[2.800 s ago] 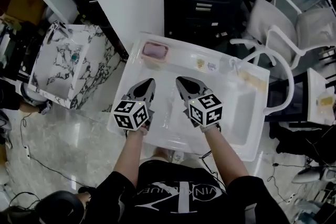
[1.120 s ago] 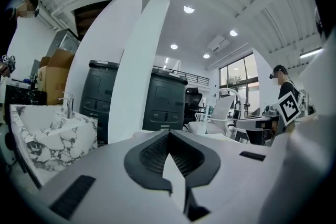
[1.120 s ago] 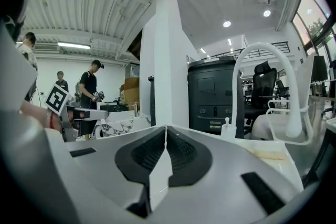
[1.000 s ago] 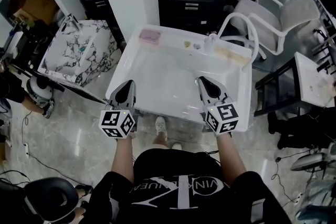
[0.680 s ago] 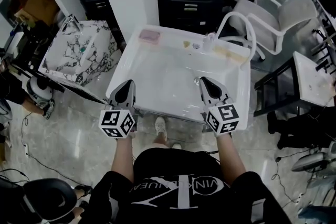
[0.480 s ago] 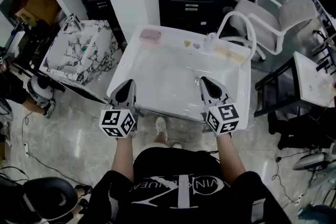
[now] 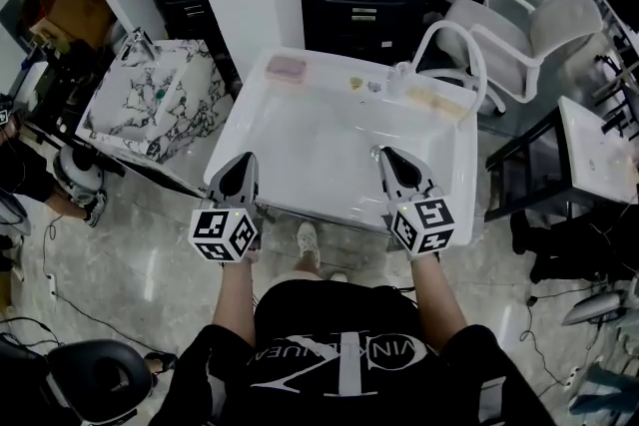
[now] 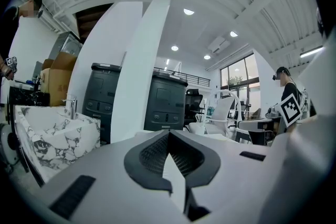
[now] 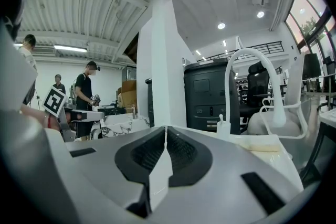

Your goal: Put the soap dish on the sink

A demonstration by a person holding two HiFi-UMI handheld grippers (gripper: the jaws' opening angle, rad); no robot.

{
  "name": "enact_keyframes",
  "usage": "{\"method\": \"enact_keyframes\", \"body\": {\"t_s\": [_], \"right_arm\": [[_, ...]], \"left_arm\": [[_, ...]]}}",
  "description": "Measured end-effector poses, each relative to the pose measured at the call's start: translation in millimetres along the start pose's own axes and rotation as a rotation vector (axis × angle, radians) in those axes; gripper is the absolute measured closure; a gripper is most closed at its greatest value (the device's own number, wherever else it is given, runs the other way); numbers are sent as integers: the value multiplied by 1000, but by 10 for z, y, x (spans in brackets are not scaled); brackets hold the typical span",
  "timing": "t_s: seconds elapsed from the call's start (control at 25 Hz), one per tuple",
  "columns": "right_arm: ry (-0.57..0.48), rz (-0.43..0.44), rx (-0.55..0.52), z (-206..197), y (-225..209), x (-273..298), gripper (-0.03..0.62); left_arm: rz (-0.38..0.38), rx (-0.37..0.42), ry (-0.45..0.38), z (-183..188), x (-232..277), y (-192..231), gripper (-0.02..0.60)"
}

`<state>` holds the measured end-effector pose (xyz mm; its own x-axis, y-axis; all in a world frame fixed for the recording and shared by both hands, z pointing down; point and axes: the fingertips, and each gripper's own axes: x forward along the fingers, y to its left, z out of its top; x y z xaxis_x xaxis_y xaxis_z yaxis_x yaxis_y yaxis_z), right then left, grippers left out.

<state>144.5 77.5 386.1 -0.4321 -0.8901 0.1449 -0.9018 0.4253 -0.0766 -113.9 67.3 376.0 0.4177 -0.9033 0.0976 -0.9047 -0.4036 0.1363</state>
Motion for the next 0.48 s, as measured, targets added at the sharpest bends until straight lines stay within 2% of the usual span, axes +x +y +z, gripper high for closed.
{"method": "enact_keyframes", "body": {"t_s": [0.48], "right_arm": [[22, -23, 30, -98, -67, 35, 563]], "left_arm": [[0, -22, 35, -97, 69, 48, 568]]}}
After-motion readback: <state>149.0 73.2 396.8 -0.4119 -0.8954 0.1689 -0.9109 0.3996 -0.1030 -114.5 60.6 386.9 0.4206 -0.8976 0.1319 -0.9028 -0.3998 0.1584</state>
